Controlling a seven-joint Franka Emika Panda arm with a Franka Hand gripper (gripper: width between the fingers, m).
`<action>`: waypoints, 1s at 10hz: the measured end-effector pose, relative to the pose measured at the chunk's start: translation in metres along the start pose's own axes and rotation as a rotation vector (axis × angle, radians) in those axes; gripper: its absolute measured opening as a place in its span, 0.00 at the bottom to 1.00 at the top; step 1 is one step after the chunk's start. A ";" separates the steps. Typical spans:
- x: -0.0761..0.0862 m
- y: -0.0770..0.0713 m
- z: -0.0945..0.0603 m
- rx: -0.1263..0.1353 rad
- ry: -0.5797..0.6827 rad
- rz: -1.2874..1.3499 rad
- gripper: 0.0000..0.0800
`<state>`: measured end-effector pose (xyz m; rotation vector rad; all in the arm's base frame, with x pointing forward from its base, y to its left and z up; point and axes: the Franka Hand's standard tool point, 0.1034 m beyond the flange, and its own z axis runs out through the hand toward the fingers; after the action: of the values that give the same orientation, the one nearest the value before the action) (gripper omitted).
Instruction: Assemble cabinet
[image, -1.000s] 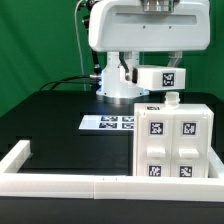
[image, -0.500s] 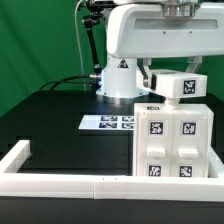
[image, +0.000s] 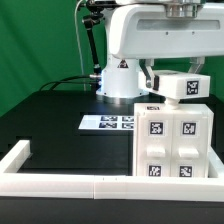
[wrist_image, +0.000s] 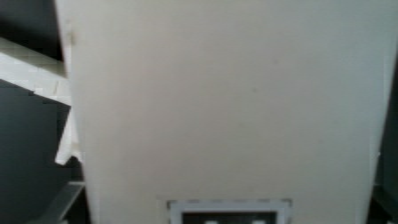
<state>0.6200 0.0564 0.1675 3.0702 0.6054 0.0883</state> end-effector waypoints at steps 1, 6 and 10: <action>0.003 0.000 0.000 0.000 0.003 -0.001 0.68; 0.003 0.002 0.012 0.002 -0.005 -0.041 0.68; 0.003 0.004 0.011 -0.005 0.015 -0.043 0.68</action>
Offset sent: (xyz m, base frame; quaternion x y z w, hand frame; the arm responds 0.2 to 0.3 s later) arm 0.0064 0.0069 -0.0131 0.0240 -0.0124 -0.0353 0.9990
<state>0.6254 0.0538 0.1566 3.0526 0.6708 0.1121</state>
